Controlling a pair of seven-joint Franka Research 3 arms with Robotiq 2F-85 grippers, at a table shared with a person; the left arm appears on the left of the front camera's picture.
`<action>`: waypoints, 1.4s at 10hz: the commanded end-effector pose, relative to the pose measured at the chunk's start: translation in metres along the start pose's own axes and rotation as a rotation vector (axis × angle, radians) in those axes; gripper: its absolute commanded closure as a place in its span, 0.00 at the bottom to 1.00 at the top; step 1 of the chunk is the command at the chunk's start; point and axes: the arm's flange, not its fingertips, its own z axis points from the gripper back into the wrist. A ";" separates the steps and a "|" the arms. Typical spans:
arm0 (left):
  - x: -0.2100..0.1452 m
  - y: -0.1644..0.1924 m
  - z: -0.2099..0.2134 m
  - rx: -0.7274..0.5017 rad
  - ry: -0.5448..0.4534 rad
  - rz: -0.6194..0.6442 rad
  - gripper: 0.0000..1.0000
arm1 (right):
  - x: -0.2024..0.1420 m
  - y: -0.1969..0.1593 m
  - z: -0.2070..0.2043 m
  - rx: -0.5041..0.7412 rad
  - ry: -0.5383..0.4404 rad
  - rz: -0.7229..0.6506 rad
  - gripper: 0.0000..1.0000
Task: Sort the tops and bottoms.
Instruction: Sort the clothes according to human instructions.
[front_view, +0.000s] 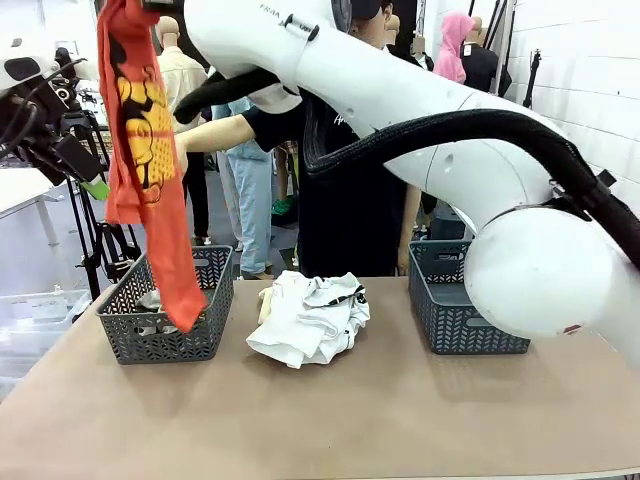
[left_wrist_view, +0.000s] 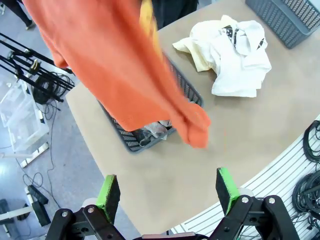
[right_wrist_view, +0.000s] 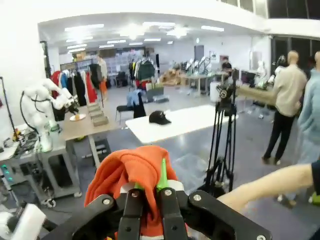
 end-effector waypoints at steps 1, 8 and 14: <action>0.002 0.000 0.001 0.001 -0.003 0.006 0.00 | 0.054 -0.049 -0.170 0.009 0.135 -0.085 1.00; 0.002 0.000 0.001 0.001 -0.003 0.006 0.00 | -0.052 -0.017 -0.024 0.008 0.185 -0.091 1.00; 0.002 0.000 0.001 0.001 -0.003 0.006 0.00 | -0.184 -0.053 -0.077 0.017 0.546 -0.238 1.00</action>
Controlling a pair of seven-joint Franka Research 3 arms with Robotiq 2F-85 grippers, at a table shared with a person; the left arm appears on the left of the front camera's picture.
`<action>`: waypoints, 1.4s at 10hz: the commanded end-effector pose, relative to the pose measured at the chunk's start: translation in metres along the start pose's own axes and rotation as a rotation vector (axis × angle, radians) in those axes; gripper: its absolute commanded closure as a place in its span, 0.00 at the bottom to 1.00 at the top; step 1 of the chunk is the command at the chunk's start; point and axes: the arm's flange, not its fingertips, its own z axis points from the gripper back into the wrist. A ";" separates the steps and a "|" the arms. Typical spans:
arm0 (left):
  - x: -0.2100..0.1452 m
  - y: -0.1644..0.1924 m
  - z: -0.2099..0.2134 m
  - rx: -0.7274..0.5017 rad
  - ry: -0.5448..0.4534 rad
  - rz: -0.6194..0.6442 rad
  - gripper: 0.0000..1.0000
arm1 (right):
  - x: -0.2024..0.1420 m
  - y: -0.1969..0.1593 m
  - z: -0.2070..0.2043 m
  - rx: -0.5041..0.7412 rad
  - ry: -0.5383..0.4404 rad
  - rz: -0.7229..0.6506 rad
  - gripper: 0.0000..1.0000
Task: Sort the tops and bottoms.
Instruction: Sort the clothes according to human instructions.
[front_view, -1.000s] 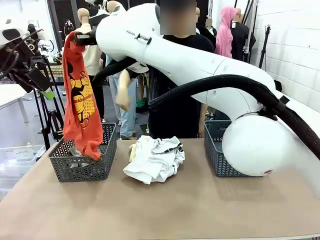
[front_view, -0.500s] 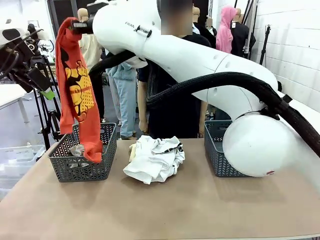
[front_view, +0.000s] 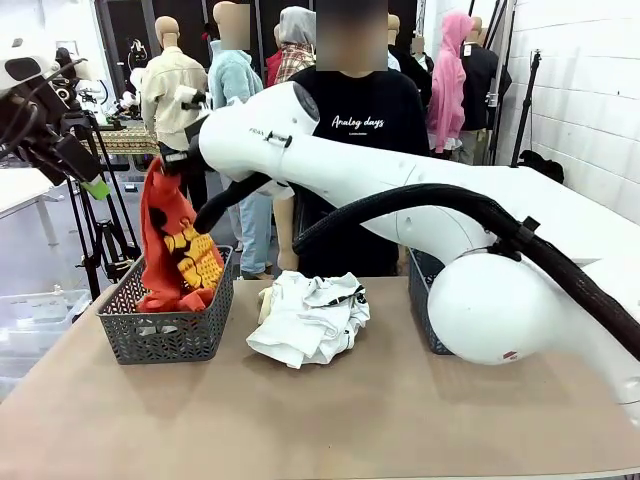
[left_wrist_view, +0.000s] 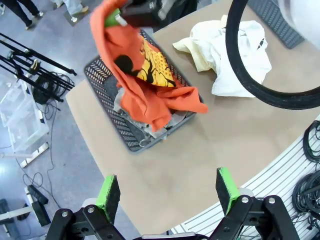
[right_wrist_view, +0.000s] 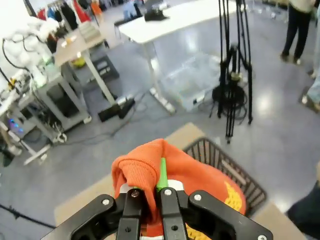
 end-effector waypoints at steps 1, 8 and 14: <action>0.002 0.000 0.001 0.001 -0.004 0.006 0.00 | -0.001 0.002 -0.027 0.038 0.131 -0.057 1.00; 0.002 0.000 0.001 0.001 -0.004 0.006 0.00 | -0.054 -0.010 -0.054 0.051 0.316 -0.131 1.00; 0.002 0.000 0.001 0.001 -0.004 0.006 0.00 | -0.069 -0.028 -0.066 0.001 0.370 -0.152 0.79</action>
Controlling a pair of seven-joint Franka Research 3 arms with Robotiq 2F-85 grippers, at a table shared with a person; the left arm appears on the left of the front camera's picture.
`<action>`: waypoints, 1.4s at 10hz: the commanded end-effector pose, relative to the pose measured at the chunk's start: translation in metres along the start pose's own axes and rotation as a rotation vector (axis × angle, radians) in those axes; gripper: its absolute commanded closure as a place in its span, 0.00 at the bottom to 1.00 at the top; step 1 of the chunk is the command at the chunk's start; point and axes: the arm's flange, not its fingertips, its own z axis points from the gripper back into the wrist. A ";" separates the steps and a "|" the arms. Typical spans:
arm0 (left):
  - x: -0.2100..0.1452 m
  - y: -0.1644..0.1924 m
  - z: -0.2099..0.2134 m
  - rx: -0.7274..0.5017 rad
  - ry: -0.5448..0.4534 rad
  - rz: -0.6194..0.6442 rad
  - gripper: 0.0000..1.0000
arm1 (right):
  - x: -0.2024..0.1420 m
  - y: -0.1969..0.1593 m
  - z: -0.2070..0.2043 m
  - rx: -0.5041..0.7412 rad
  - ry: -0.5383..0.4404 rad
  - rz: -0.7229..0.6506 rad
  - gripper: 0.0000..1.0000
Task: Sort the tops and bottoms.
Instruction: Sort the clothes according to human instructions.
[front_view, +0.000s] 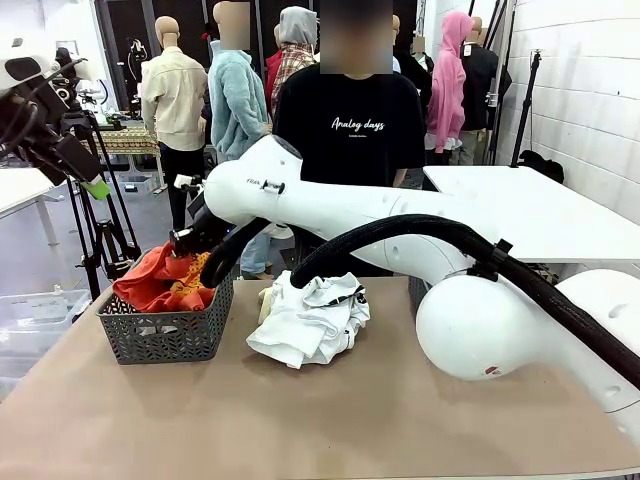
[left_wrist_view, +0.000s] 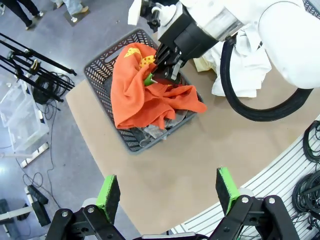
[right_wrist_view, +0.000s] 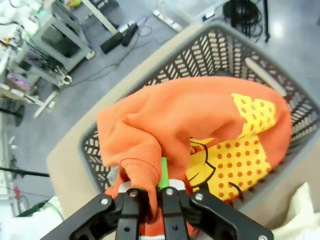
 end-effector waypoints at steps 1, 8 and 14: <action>0.002 0.000 0.001 0.001 -0.004 0.006 0.00 | 0.025 0.005 0.008 -0.047 0.001 -0.019 0.62; 0.002 0.000 0.001 0.001 -0.004 0.006 0.00 | 0.035 0.027 0.046 -0.151 -0.020 0.025 0.00; 0.002 0.000 0.001 0.001 -0.004 0.006 0.00 | 0.035 0.028 0.052 -0.126 -0.107 0.018 0.00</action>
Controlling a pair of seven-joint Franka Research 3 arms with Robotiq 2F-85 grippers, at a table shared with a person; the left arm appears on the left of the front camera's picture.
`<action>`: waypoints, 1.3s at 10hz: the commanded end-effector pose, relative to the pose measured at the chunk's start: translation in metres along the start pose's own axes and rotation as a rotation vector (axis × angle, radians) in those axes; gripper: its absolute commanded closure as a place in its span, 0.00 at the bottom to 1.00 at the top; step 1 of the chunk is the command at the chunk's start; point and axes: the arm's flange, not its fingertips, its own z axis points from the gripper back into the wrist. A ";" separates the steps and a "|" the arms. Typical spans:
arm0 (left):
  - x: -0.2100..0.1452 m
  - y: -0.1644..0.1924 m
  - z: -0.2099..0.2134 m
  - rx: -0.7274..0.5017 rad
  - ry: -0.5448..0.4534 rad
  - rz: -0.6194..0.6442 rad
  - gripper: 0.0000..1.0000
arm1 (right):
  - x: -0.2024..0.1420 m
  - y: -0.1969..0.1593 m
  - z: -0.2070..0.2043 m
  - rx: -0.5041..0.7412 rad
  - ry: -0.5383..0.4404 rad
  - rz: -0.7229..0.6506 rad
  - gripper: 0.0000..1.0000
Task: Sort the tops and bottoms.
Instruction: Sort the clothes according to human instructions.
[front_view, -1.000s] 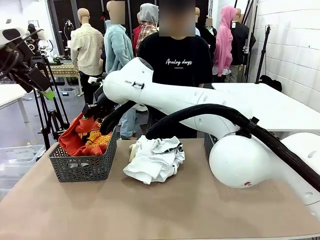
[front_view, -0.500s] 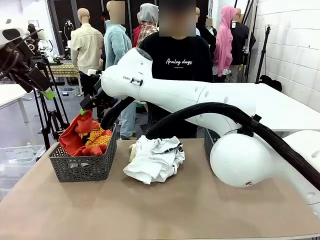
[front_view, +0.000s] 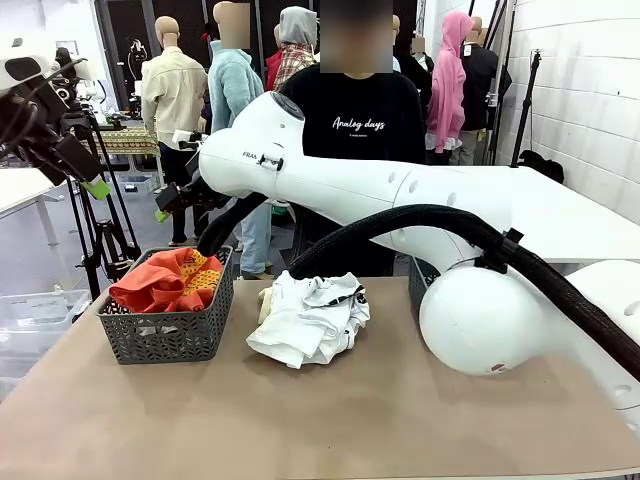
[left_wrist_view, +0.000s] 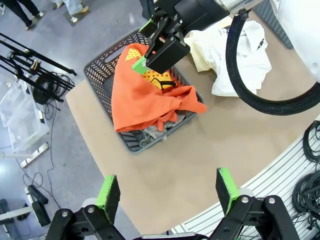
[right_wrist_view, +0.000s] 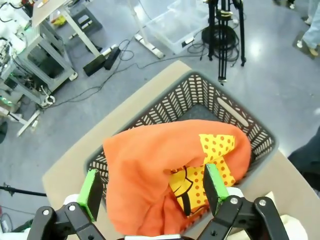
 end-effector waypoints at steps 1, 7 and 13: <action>0.002 0.000 0.001 0.001 -0.004 0.006 0.00 | -0.003 -0.003 0.000 -0.044 0.010 -0.055 0.00; 0.002 0.000 0.001 0.001 -0.004 0.006 0.00 | 0.000 0.000 0.000 0.000 0.000 0.000 0.00; 0.002 0.000 0.001 0.001 -0.004 0.006 0.00 | 0.000 0.000 0.000 0.000 0.000 0.000 0.00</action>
